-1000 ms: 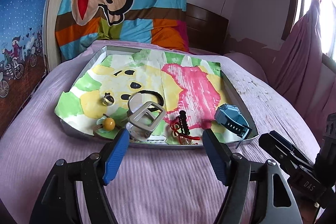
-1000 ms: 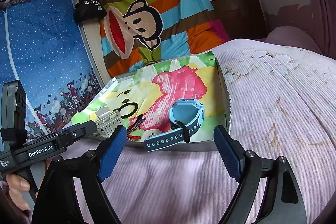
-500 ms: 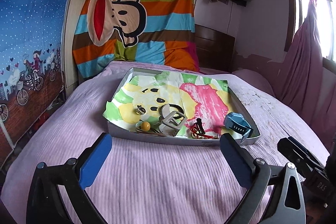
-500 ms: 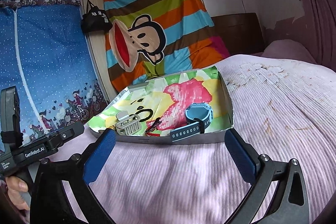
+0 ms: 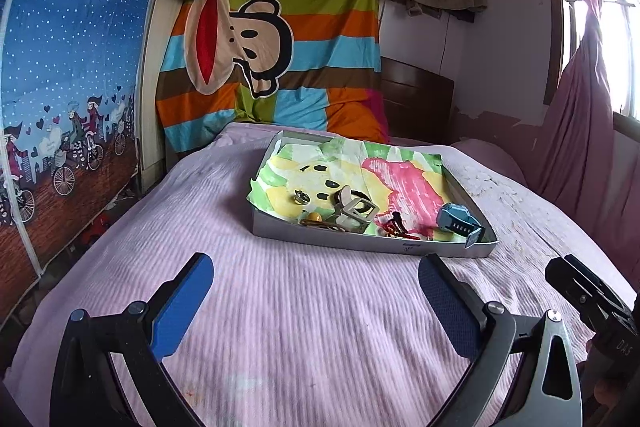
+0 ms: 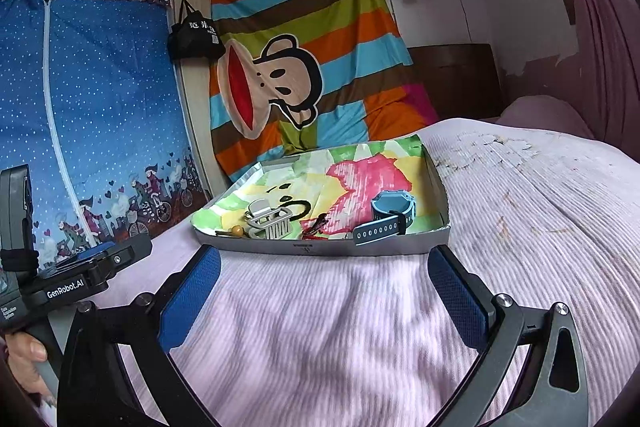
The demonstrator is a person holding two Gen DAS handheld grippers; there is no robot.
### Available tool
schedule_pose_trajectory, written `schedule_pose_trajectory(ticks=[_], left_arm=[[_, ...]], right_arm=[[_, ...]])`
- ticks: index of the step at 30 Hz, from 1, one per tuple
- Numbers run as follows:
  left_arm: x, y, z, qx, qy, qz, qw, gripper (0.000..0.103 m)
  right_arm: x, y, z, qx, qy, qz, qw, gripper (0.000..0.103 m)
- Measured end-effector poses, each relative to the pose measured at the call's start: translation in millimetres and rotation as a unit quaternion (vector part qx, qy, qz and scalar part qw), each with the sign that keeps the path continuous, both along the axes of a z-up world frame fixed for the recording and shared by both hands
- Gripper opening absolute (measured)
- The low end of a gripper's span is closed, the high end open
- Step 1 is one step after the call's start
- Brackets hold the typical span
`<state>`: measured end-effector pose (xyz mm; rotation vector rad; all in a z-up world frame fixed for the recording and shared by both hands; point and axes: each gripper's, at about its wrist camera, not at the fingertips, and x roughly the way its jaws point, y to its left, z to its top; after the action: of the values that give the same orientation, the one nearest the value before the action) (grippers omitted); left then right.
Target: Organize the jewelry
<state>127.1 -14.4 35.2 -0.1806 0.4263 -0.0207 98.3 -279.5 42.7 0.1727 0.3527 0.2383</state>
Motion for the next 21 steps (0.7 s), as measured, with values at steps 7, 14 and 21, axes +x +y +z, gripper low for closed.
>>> schedule_pose_trajectory(ticks=[7, 14, 21], left_arm=[[-24.5, 0.3, -4.4, 0.018, -0.007, -0.003, 0.9998, 0.103], [-46.8, -2.2, -9.3, 0.038, -0.018, -0.011, 0.9991, 0.103], [-60.7, -3.5, -9.3, 0.041, -0.028, -0.016, 0.9986, 0.103]], right_arm=[[-23.0, 3.6, -0.2, -0.013, -0.002, -0.003, 1.0, 0.102], [-44.0, 7.4, -2.3, -0.017, 0.0, -0.01, 1.0, 0.102], [-59.4, 7.1, -13.5, -0.016, 0.009, -0.017, 1.0, 0.102]])
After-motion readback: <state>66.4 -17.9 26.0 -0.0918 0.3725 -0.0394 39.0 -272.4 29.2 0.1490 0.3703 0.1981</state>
